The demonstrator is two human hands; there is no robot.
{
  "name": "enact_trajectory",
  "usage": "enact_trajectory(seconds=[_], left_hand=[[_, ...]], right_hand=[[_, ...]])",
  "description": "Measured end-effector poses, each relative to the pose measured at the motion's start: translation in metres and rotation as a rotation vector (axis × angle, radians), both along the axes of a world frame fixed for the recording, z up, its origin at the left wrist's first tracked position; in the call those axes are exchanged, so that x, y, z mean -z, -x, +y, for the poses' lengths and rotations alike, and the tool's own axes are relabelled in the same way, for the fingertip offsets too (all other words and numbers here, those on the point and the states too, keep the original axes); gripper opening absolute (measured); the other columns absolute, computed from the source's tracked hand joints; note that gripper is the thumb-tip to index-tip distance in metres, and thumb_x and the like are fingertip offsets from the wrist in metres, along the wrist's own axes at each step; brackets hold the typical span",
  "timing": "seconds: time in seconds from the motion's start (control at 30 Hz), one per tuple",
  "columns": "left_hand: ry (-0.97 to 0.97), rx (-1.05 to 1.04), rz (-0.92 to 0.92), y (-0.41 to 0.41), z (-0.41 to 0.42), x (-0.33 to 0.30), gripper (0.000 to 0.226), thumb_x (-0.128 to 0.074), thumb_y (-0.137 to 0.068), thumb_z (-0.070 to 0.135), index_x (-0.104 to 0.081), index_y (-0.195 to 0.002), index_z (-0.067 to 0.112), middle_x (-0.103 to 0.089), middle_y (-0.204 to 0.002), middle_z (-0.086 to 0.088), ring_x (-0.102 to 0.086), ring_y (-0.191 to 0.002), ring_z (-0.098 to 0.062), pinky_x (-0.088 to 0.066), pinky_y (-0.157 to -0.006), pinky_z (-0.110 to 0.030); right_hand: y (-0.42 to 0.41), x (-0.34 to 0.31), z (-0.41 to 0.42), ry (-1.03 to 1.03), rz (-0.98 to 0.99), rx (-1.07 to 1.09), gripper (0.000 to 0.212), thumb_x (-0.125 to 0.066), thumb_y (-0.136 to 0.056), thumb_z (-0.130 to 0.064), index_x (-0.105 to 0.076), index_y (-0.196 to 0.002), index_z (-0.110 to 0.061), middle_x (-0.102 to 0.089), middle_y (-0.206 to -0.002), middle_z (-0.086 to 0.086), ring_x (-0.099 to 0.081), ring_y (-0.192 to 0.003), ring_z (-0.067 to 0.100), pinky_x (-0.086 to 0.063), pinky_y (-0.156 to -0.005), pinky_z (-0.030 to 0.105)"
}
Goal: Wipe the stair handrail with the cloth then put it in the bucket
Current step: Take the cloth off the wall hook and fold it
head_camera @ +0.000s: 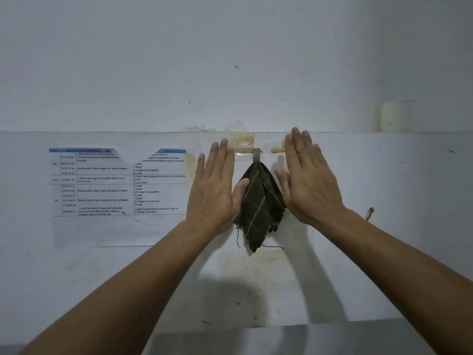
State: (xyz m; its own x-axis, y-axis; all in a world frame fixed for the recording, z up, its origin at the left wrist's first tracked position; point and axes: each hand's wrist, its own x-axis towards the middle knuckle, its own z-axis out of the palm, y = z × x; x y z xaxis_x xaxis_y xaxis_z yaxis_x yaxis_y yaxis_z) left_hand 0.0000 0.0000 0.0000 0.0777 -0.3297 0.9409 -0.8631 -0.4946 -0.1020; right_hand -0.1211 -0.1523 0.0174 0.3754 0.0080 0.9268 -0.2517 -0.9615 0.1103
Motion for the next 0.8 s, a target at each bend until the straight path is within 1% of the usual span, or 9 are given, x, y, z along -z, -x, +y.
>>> enact_trajectory(seconds=[0.1,0.17,0.23,0.33,0.43,0.57,0.63,0.7,0.8], left_hand=[[0.000,0.033,0.093,0.002,-0.005,0.011,0.052,-0.042,-0.094,0.030,-0.040,-0.137,0.002,-0.041,-0.147,-0.018,-0.038,-0.135,-0.033,-0.034,-0.110,-0.045],[-0.009,0.063,0.175,0.004,-0.010,0.018,0.041,-0.051,-0.091,0.022,-0.048,-0.127,0.005,-0.053,-0.130,-0.015,-0.051,-0.116,-0.032,-0.046,-0.095,-0.042],[0.019,0.105,0.268,0.005,-0.014,0.019,0.035,-0.055,-0.089,0.018,-0.050,-0.122,0.008,-0.056,-0.116,-0.011,-0.053,-0.104,-0.026,-0.048,-0.088,-0.037],[0.066,0.112,0.349,0.006,-0.019,0.018,0.032,-0.059,-0.087,0.016,-0.052,-0.117,0.009,-0.057,-0.109,-0.009,-0.052,-0.100,-0.024,-0.047,-0.084,-0.034],[0.109,0.091,0.442,0.011,-0.024,0.013,0.029,-0.062,-0.087,0.018,-0.054,-0.113,0.011,-0.062,-0.103,-0.005,-0.056,-0.094,-0.021,-0.048,-0.079,-0.033],[0.195,0.048,0.626,0.016,-0.027,0.002,0.019,-0.067,-0.086,0.017,-0.064,-0.104,0.013,-0.063,-0.088,0.000,-0.059,-0.079,-0.018,-0.044,-0.069,-0.027],[0.228,0.062,0.650,0.015,-0.024,-0.003,0.009,-0.067,-0.085,0.013,-0.070,-0.094,0.013,-0.064,-0.082,0.000,-0.061,-0.078,-0.019,-0.045,-0.068,-0.027],[0.254,0.079,0.666,0.014,-0.016,-0.009,0.007,-0.065,-0.085,0.011,-0.071,-0.088,0.014,-0.065,-0.082,0.001,-0.060,-0.077,-0.017,-0.046,-0.070,-0.027],[0.312,0.140,0.696,0.010,-0.001,-0.020,0.004,-0.064,-0.084,0.014,-0.067,-0.082,0.015,-0.064,-0.079,0.003,-0.059,-0.077,-0.014,-0.049,-0.072,-0.030]], right_hand=[[-0.006,0.012,-0.002,0.016,-0.024,-0.029,0.052,-0.038,-0.098,-0.027,-0.033,-0.142,0.000,-0.037,-0.148,0.021,-0.032,-0.138,0.033,-0.030,-0.111,0.047],[-0.013,0.020,-0.004,0.010,-0.013,-0.050,0.041,-0.044,-0.095,-0.024,-0.047,-0.130,-0.003,-0.055,-0.132,0.018,-0.051,-0.118,0.034,-0.043,-0.093,0.045],[-0.019,0.021,-0.007,-0.019,-0.017,-0.069,0.029,-0.047,-0.093,-0.021,-0.056,-0.116,-0.006,-0.064,-0.112,0.014,-0.058,-0.097,0.033,-0.046,-0.078,0.042],[-0.027,0.018,-0.008,-0.096,0.002,-0.075,0.019,-0.050,-0.092,-0.019,-0.062,-0.102,-0.008,-0.067,-0.093,0.010,-0.058,-0.083,0.031,-0.047,-0.067,0.040],[-0.035,0.017,-0.008,-0.200,-0.020,-0.095,0.017,-0.054,-0.091,-0.022,-0.062,-0.101,-0.010,-0.065,-0.091,0.007,-0.058,-0.079,0.027,-0.049,-0.066,0.040],[-0.044,0.014,-0.007,-0.421,-0.075,-0.191,0.022,-0.063,-0.087,-0.021,-0.062,-0.108,-0.012,-0.069,-0.091,0.005,-0.062,-0.080,0.024,-0.054,-0.073,0.041],[-0.044,0.008,-0.009,-0.501,-0.105,-0.238,0.018,-0.063,-0.086,-0.018,-0.067,-0.103,-0.013,-0.071,-0.089,0.004,-0.064,-0.080,0.021,-0.055,-0.075,0.040],[-0.041,0.000,-0.011,-0.527,-0.120,-0.272,0.015,-0.060,-0.086,-0.018,-0.071,-0.097,-0.016,-0.071,-0.088,0.001,-0.063,-0.079,0.018,-0.056,-0.076,0.040],[-0.033,-0.016,-0.009,-0.556,-0.145,-0.329,0.010,-0.059,-0.087,-0.019,-0.067,-0.092,-0.017,-0.066,-0.089,0.000,-0.060,-0.081,0.016,-0.055,-0.077,0.039]])
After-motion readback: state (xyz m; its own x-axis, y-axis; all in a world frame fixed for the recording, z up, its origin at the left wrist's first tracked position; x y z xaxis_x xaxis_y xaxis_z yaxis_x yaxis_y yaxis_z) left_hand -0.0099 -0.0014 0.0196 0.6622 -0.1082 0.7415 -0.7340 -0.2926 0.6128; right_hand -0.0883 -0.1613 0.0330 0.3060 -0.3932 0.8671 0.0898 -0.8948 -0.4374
